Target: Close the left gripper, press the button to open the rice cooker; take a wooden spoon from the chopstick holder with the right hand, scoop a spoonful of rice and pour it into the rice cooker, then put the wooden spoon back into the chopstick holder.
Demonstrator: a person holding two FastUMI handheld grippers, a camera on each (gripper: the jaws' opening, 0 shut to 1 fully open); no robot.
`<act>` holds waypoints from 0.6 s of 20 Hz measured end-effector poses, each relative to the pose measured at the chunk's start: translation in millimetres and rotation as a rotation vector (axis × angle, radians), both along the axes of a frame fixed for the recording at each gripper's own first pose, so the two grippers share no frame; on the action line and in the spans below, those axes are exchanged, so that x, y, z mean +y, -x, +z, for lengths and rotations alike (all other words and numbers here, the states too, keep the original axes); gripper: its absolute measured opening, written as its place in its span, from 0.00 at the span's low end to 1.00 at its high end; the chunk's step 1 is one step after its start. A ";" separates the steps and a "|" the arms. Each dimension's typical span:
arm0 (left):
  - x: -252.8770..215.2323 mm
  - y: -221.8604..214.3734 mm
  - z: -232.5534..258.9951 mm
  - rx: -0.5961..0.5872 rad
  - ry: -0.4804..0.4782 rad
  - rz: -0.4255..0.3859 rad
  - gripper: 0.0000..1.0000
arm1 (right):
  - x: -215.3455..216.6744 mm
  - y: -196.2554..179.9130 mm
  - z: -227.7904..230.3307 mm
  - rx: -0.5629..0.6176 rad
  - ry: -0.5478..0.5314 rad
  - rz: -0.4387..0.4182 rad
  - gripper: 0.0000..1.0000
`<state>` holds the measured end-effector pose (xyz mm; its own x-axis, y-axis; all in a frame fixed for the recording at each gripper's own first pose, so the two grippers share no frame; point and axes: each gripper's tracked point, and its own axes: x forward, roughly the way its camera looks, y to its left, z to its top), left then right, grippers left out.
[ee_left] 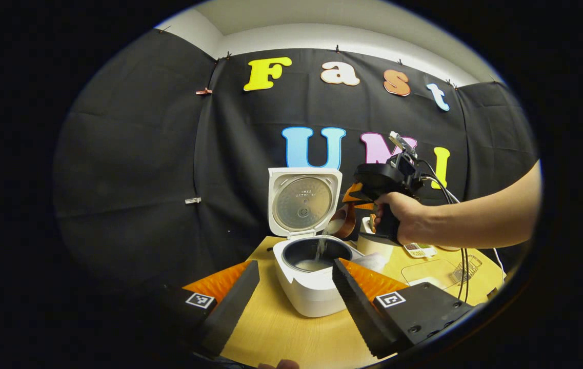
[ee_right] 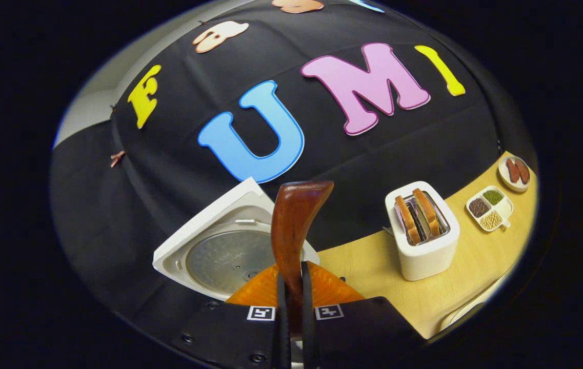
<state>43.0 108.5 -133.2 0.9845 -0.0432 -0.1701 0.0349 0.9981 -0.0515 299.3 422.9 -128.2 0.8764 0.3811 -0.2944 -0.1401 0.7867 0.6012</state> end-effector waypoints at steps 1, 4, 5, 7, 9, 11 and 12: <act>-0.5 -0.6 -1.6 0.003 0.003 0.001 0.98 | 3.1 0.0 -0.1 -0.014 0.025 0.018 0.13; -1.4 0.8 -5.4 0.013 0.009 0.006 0.99 | 11.8 0.9 4.1 -0.062 0.079 0.067 0.13; -1.7 1.0 -6.2 0.015 0.012 0.007 0.99 | 14.2 0.1 6.7 -0.081 0.098 0.079 0.13; -3.9 1.5 -9.3 0.022 0.017 0.007 0.98 | 19.0 0.9 12.5 -0.126 0.141 0.107 0.13; -3.0 1.8 -11.0 0.026 0.018 0.012 0.99 | 26.4 3.3 16.9 -0.179 0.204 0.151 0.13; -3.6 2.1 -12.6 0.027 0.023 0.015 0.98 | 34.3 8.0 21.7 -0.240 0.263 0.204 0.13; -4.0 1.7 -13.6 0.029 0.025 0.015 0.99 | 38.3 11.0 22.3 -0.267 0.296 0.226 0.13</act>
<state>41.3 104.5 -146.7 0.9798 -0.0329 -0.1974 0.0180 0.9969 -0.0769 288.3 461.1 -105.9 0.8408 0.5052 -0.1945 -0.4477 0.8509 0.2749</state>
